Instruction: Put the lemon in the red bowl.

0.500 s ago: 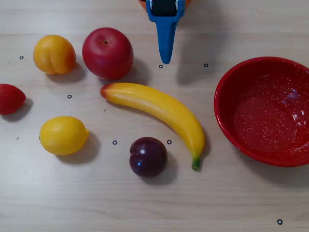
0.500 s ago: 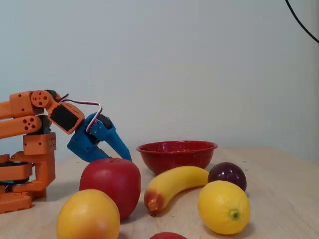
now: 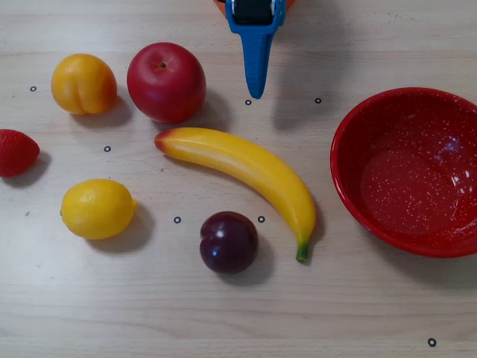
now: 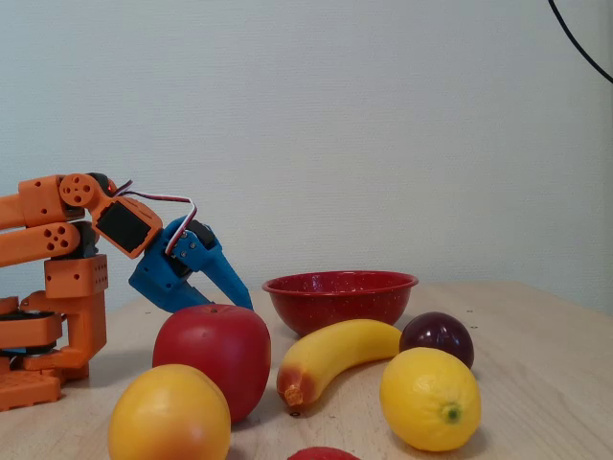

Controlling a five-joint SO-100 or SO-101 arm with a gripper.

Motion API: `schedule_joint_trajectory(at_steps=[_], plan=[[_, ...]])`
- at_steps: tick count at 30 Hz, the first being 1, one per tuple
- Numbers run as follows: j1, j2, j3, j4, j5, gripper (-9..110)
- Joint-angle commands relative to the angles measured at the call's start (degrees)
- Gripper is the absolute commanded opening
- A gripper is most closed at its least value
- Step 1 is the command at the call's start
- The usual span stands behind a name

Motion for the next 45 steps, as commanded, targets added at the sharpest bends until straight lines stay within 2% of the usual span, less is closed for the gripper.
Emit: schedule_joint_trajectory(at_steps=[1,11,21,29,45], plan=[[0.88,-0.88,0.35,-0.62,0.53,0],[0.7,-18.11,-15.38,0.09,1.14,0],[-0.26,-35.77,-37.88,9.84,3.87,0],[-5.63,-46.49,-50.19,12.48,9.32,0],[-15.56,-73.39,-87.01,29.79,14.5,0]])
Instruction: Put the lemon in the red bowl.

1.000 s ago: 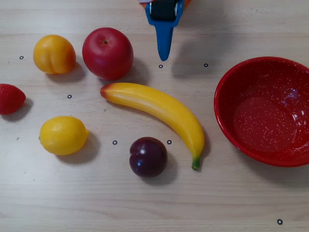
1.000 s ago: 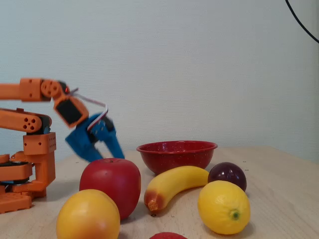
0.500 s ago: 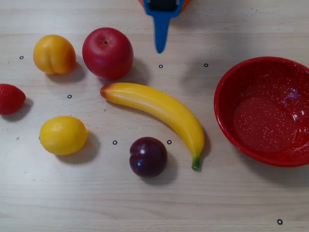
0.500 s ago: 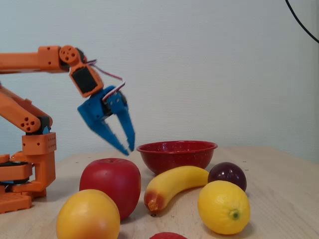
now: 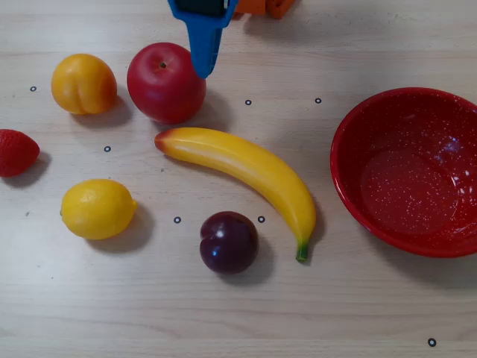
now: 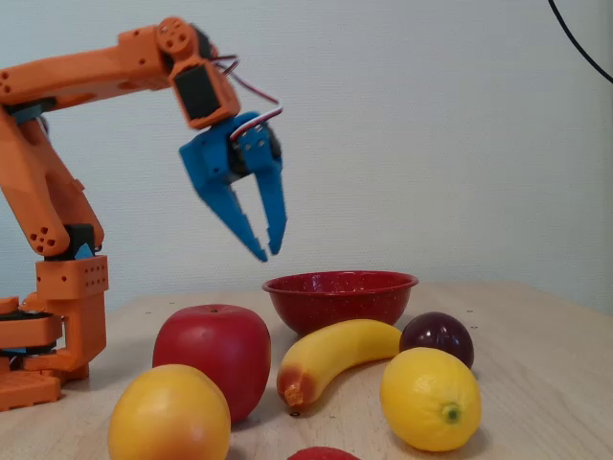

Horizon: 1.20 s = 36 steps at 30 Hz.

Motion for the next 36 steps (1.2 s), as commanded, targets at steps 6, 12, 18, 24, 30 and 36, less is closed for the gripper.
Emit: schedule_joint_trajectory(at_steps=[6,12,18,24,30,36], plan=[[-5.71,-10.37,-22.41,6.86,4.39,0],[-9.14,-20.92,-35.24,13.62,7.29,0],[-11.78,-30.06,-46.41,18.63,9.32,0],[-13.89,-38.32,-55.63,21.36,12.74,0],[-15.03,-45.88,-65.13,24.08,15.56,4],[-16.79,-50.19,-69.61,25.05,18.81,17]])
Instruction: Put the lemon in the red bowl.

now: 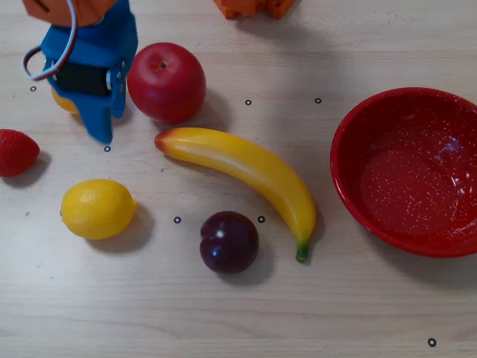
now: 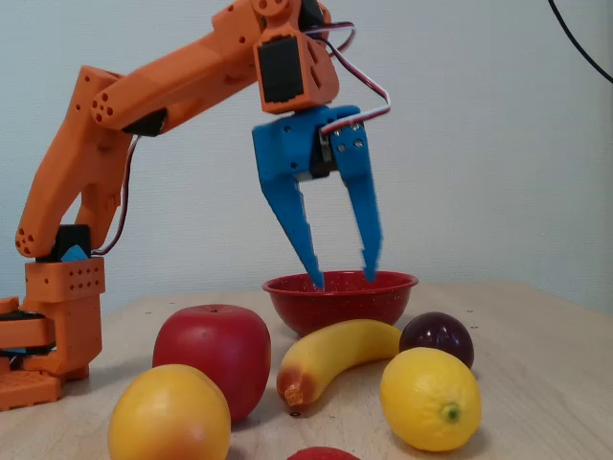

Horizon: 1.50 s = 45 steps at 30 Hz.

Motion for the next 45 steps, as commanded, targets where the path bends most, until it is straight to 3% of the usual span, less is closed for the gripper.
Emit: schedule_joint_trajectory(at_steps=[1,10,19,45], plan=[[-2.72,2.29,-6.59,1.32,2.55,22],[-4.48,-4.57,-14.33,2.55,4.66,47],[-5.36,-9.32,-16.35,2.29,8.09,60],[-5.36,-22.59,-20.3,-8.0,12.3,64]])
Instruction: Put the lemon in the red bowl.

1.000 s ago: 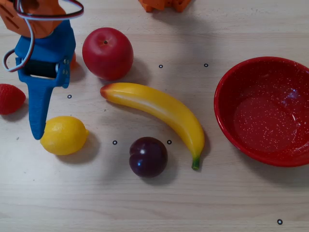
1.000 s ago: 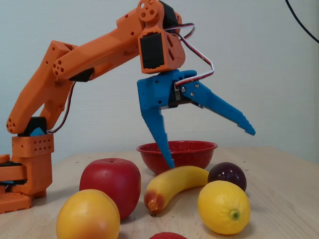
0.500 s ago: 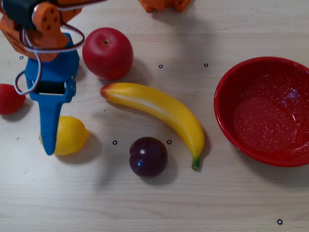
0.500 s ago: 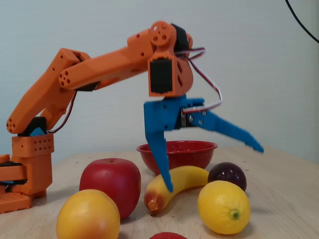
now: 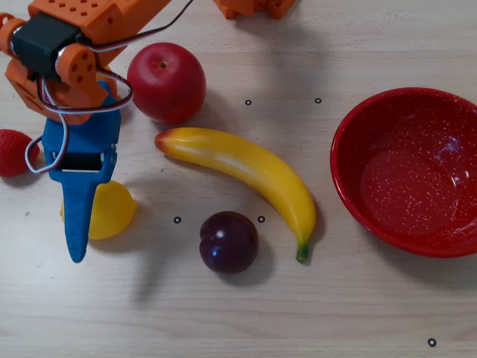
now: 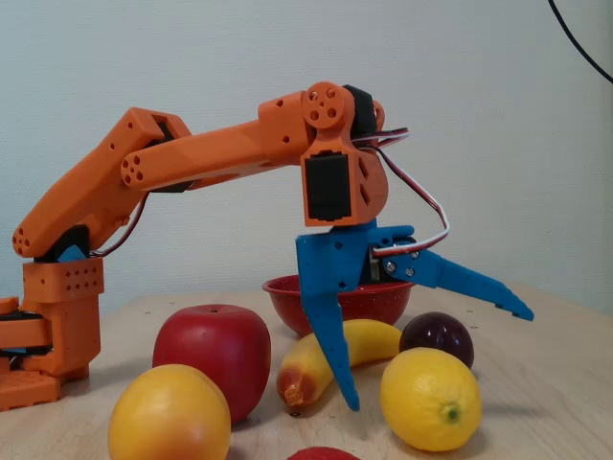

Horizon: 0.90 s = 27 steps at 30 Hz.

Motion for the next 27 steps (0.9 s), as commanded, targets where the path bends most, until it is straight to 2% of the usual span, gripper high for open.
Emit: schedule_joint_trajectory(at_steps=[1,27], plan=[[-2.55,1.85,-5.98,-1.67,2.11,64],[-2.46,-2.72,-5.98,-5.19,1.67,61]])
